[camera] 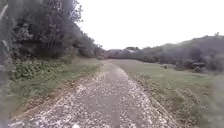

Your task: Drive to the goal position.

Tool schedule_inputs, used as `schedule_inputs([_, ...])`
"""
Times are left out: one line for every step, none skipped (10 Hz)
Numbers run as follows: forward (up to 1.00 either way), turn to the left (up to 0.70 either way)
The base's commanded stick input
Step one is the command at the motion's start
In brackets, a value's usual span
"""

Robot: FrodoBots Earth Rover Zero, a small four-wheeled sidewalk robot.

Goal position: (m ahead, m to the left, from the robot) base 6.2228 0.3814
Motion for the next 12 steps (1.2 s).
schedule_inputs([0.7, 0.0])
schedule_inputs([0.7, 0.0])
schedule_inputs([0.7, 0.0])
schedule_inputs([0.7, 0.0])
schedule_inputs([0.7, 0.0])
schedule_inputs([0.7, 0.0])
schedule_inputs([0.7, 0.0])
schedule_inputs([0.7, 0.0])
schedule_inputs([0.7, 0.0])
schedule_inputs([0.7, 0.0])
schedule_inputs([0.7, 0.0])
schedule_inputs([0.7, 0.0])
